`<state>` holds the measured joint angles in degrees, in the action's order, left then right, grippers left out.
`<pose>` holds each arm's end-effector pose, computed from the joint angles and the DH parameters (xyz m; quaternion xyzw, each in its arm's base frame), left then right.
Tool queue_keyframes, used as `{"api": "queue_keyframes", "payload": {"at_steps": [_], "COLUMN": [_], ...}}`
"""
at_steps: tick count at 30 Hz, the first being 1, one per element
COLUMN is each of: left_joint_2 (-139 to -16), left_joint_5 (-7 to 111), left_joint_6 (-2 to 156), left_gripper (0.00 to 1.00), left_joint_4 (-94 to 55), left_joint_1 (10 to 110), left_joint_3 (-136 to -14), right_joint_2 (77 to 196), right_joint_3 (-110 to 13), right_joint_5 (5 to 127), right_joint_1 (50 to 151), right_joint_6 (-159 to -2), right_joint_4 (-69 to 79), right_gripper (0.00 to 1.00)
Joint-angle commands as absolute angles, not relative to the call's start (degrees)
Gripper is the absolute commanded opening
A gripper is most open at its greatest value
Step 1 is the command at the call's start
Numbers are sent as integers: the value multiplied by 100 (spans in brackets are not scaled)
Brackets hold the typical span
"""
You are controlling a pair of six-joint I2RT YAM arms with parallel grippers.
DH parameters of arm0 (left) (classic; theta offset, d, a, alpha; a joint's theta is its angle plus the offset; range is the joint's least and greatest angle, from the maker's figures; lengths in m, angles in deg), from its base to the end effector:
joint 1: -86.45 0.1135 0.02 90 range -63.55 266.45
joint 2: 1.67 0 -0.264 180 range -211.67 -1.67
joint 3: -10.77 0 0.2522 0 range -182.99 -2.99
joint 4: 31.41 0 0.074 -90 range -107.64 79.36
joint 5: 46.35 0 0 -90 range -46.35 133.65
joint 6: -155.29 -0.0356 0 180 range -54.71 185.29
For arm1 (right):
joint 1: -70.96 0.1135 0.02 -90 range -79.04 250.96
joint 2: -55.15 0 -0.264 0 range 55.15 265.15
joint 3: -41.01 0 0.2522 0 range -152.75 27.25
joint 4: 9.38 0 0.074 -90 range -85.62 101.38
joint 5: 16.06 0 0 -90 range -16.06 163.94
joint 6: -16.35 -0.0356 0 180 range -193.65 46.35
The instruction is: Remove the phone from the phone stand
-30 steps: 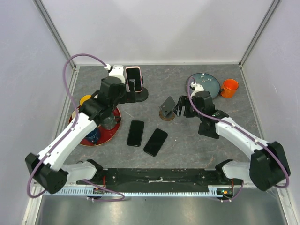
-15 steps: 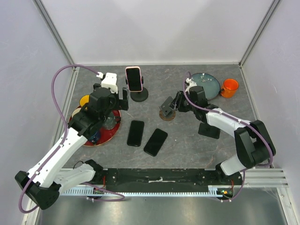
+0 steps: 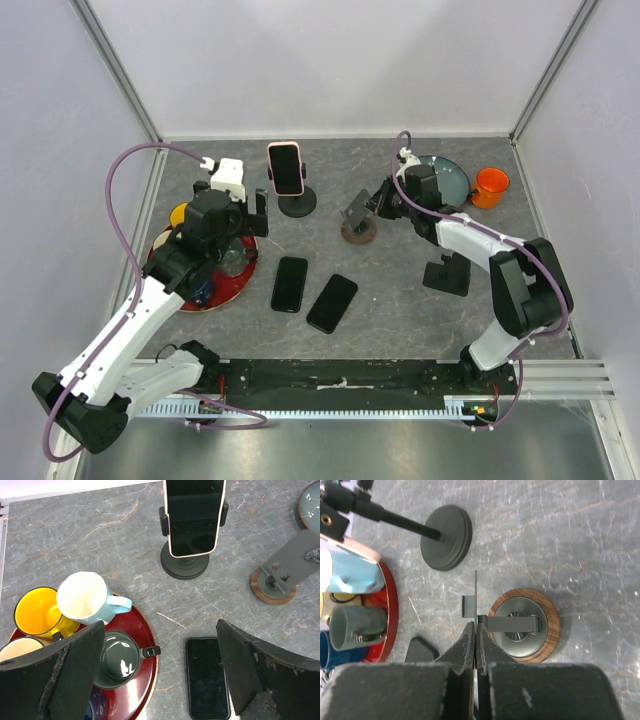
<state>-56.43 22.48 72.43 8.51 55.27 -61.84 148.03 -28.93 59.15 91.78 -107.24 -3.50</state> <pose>0.1838 -0.0962 0.3661 0.0694 0.8188 -0.0363 0.5688 0.3337 0.1366 0.2266 0.0298 0.8557 0.3293 0.3982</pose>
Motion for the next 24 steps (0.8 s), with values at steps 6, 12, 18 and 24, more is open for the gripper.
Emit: {"api": "queue_keyframes", "payload": {"at_steps": [6, 12, 18, 24], "left_joint_2": [-5546, -5519, -5528, -5528], "left_joint_5": [2335, 2335, 2388, 2511], "left_joint_6": [7057, 7074, 7144, 7250], "left_gripper": [100, 100, 100, 100], "left_joint_4": [538, 486, 451, 371], "left_joint_1": [5656, 5691, 5727, 5744], "left_joint_3": [-6091, -6047, -6012, -5968], "right_joint_2": [15691, 16403, 17020, 17178], "right_joint_3": [-4172, -5025, -5466, -5423], "right_joint_5": [5839, 5909, 5751, 5847], "right_joint_1": [8810, 8546, 8406, 8388], "right_joint_6": [-10679, -10302, -10161, -10134], "right_joint_4": [-1469, -1504, -1460, -1522], "right_gripper": [0, 0, 0, 2]}}
